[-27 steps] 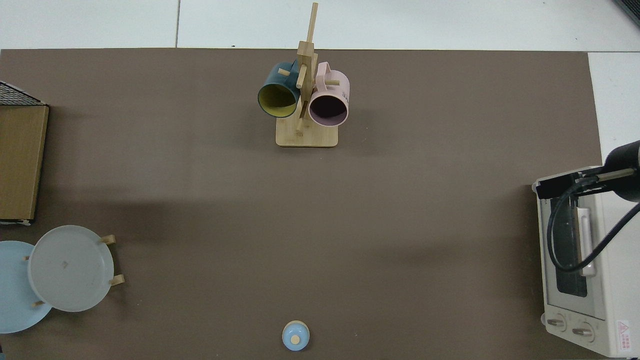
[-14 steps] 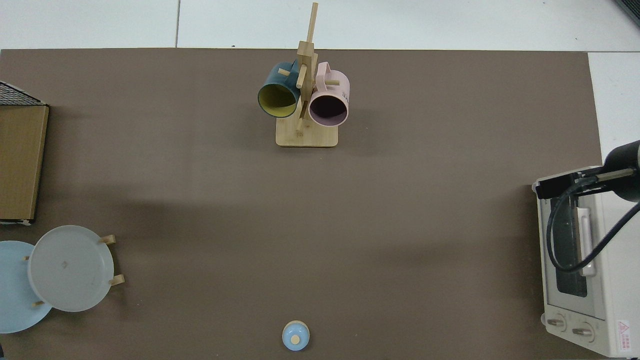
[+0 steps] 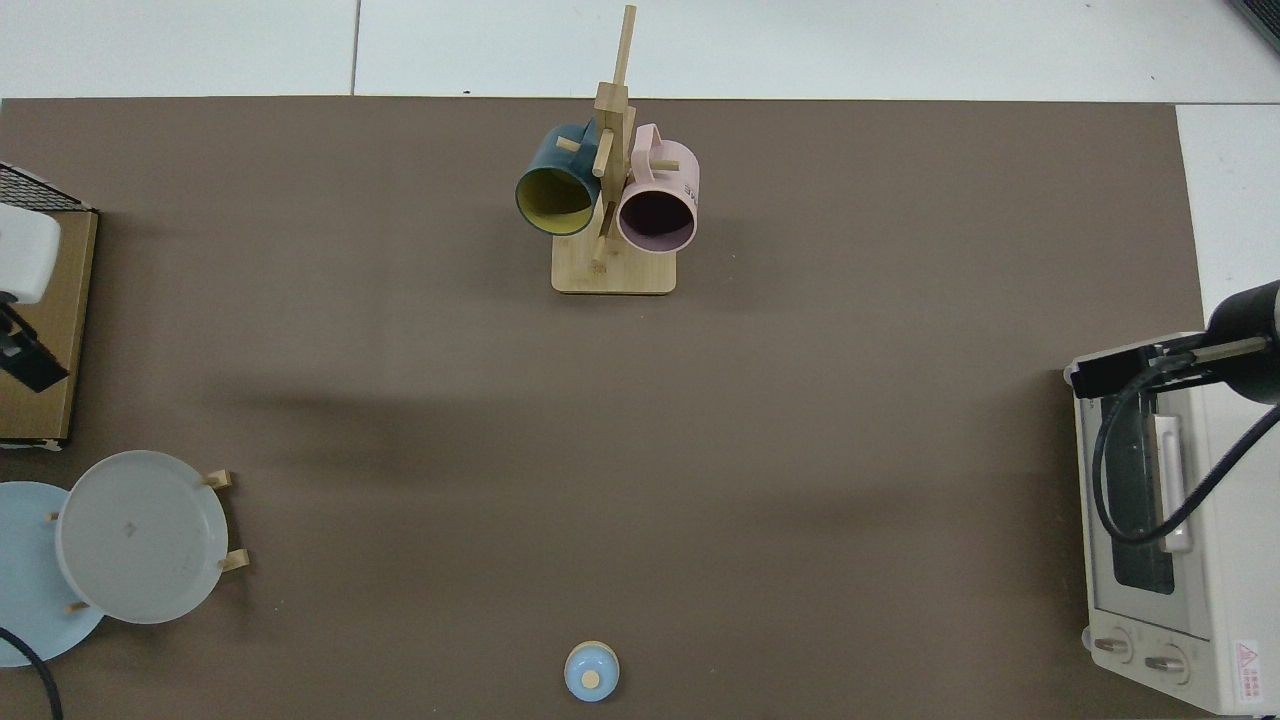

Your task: Put markers into pen holder

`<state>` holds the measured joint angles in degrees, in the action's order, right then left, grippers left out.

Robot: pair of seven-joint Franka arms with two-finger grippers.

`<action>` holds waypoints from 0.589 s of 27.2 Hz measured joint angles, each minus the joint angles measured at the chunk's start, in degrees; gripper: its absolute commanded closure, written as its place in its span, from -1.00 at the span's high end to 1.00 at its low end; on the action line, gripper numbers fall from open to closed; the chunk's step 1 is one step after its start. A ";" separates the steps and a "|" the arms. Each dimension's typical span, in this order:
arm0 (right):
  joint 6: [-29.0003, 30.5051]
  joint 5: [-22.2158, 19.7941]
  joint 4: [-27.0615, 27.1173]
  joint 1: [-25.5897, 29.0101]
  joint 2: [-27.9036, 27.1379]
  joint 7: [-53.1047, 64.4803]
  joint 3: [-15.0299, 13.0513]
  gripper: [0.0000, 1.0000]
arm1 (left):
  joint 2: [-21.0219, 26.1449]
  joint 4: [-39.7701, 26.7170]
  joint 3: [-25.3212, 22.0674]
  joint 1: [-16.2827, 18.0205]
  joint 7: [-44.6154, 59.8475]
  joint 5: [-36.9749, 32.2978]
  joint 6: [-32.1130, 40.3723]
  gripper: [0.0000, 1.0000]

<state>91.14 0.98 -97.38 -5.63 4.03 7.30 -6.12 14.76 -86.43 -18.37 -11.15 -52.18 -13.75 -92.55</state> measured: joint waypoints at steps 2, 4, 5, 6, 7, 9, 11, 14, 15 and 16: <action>0.00 0.00 0.00 0.00 0.00 0.00 0.00 1.00 | -0.50 -0.63 1.85 -0.19 6.22 1.41 0.51 1.00; 0.00 0.00 0.00 0.00 0.00 0.00 0.00 1.00 | -1.03 -1.33 3.62 -0.37 11.54 2.39 0.64 1.00; 0.00 0.00 0.00 0.00 0.00 0.00 0.01 1.00 | -1.25 -1.62 4.48 -0.43 14.04 2.90 0.66 1.00; 0.00 0.00 0.00 0.00 0.00 0.00 0.01 1.00 | -1.44 -1.85 5.28 -0.48 16.52 3.49 0.68 1.00; 0.00 0.00 0.00 0.00 0.00 0.00 0.01 1.00 | -1.59 -2.04 6.05 -0.49 18.99 4.17 0.70 1.00; 0.00 0.00 0.00 0.00 0.00 0.00 0.01 1.00 | -1.90 -2.38 7.51 -0.44 23.40 5.42 0.72 1.00; 0.00 0.00 0.00 0.00 0.00 0.00 0.01 1.00 | -2.15 -2.59 8.86 -0.24 26.70 6.17 0.86 1.00; 0.00 0.00 0.00 0.00 0.00 0.00 0.01 1.00 | -2.74 -2.93 11.81 1.23 30.84 7.20 1.21 1.00; 0.00 0.00 0.00 0.00 0.00 0.00 0.01 1.00 | -3.05 -3.16 13.12 2.03 32.30 7.55 1.25 1.00; 0.00 0.00 0.00 0.00 0.00 0.00 0.01 1.00 | -3.48 -3.49 14.48 2.88 33.68 7.82 1.29 1.00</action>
<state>91.14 0.98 -97.38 -5.63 4.03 7.30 -6.10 11.28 -89.92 -3.89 -8.27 -18.51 -5.93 -91.26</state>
